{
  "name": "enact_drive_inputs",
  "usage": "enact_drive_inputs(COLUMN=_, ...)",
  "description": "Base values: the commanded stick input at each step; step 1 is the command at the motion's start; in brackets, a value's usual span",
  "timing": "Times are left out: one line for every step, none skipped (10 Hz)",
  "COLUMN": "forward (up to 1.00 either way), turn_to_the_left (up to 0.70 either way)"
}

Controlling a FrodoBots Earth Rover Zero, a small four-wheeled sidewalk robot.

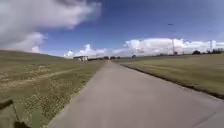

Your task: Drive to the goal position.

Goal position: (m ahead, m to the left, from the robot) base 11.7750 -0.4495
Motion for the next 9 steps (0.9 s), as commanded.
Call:
enact_drive_inputs(forward=0.7, turn_to_the_left=0.0)
enact_drive_inputs(forward=0.7, turn_to_the_left=0.0)
enact_drive_inputs(forward=0.7, turn_to_the_left=0.0)
enact_drive_inputs(forward=0.7, turn_to_the_left=0.0)
enact_drive_inputs(forward=0.7, turn_to_the_left=0.0)
enact_drive_inputs(forward=0.7, turn_to_the_left=0.0)
enact_drive_inputs(forward=0.7, turn_to_the_left=0.0)
enact_drive_inputs(forward=0.7, turn_to_the_left=0.0)
enact_drive_inputs(forward=0.7, turn_to_the_left=0.0)
